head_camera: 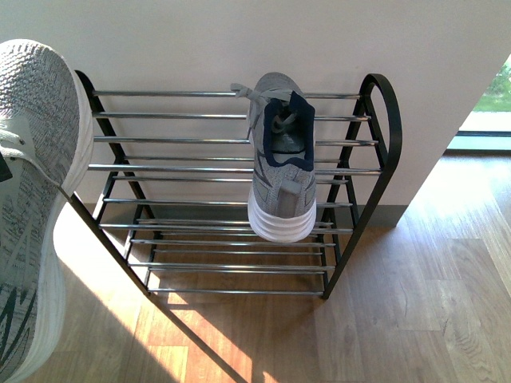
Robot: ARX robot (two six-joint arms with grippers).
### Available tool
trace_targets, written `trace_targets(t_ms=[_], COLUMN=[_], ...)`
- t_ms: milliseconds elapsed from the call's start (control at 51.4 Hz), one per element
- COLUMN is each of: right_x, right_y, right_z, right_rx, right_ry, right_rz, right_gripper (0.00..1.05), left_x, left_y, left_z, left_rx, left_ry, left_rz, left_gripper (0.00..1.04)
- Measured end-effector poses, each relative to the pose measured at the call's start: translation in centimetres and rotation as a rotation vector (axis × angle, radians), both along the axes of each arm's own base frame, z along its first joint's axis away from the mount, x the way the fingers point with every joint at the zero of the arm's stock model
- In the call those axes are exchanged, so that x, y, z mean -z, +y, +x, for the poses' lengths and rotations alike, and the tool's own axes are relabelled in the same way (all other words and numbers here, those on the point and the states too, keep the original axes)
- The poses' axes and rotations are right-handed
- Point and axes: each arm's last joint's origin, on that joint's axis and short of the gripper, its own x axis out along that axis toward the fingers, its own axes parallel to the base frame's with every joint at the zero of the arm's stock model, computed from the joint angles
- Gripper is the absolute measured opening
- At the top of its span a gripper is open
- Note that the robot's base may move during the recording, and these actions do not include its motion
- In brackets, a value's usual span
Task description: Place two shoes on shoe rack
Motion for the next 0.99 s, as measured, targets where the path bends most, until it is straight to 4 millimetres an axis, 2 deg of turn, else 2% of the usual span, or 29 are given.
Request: trace_targets(t_ms=[78, 195, 428, 720, 993], right_x=[1.2, 4.2, 7.3, 12.0, 13.2], right_y=[-0.5, -1.4, -1.0, 1.1, 3.0], right_z=[-1.5, -3.9, -5.5, -5.0, -2.9], right_rx=[-0.063, -0.154, -0.241, -0.310, -0.320], right_ry=[0.058, 0.167, 0.265, 0.392, 0.415], right_rz=[-0.037, -0.103, -0.159, -0.218, -0.214], right_gripper=[0.96, 0.96, 0.96, 0.96, 0.96], left_x=[0.0, 0.0, 0.0, 0.0, 0.0], left_y=[0.0, 0.0, 0.0, 0.0, 0.0], left_z=[0.0, 0.0, 0.0, 0.0, 0.0], left_rx=[0.000, 0.000, 0.000, 0.000, 0.000], left_ry=[0.000, 0.000, 0.000, 0.000, 0.000], left_rz=[0.000, 0.000, 0.000, 0.000, 0.000], left_gripper=[0.02, 0.02, 0.02, 0.02, 0.02])
